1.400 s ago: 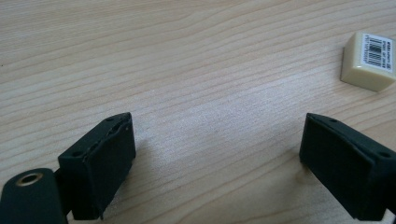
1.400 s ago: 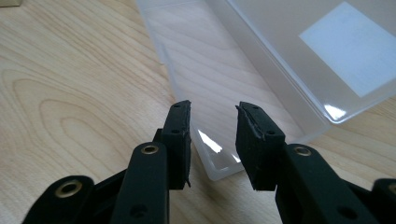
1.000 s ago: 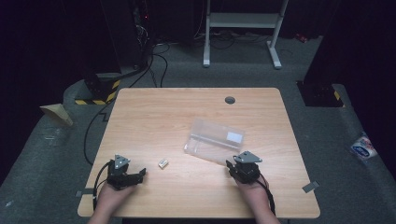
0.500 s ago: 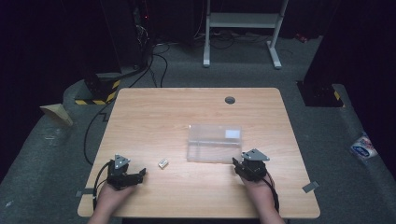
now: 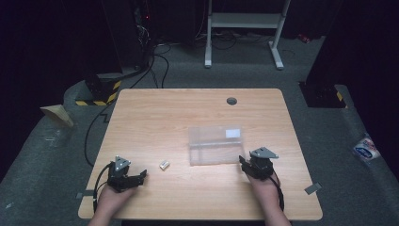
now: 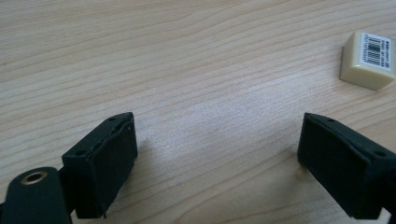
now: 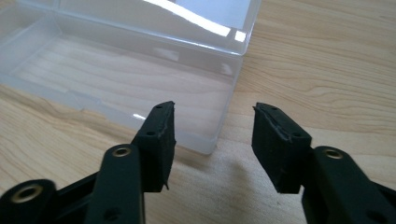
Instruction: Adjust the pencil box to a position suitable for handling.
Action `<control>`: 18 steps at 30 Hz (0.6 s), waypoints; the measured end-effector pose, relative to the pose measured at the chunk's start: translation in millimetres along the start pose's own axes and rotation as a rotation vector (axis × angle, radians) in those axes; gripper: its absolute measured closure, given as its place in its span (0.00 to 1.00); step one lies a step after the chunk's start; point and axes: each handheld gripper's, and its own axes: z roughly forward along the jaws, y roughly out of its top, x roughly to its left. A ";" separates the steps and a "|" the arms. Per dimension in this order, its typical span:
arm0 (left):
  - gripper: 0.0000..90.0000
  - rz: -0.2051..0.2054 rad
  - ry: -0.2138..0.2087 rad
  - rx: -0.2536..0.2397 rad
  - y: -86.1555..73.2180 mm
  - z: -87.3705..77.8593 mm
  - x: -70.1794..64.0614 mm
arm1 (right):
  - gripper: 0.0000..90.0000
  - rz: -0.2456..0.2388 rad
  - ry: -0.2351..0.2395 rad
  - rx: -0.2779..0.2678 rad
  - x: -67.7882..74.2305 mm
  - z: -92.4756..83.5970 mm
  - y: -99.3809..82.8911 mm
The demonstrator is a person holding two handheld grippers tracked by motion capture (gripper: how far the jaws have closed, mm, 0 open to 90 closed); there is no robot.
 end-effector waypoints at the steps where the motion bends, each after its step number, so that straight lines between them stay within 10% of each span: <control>1: 0.14 0.003 0.001 -0.001 -0.1 -0.1 0.2 | 0.50 0.006 0.016 -0.006 -0.7 0.5 1.0; 18: 0.15 -0.005 0.009 -0.004 -2.8 -3.1 -0.4 | 0.33 -0.001 0.118 0.051 10.1 21.7 11.4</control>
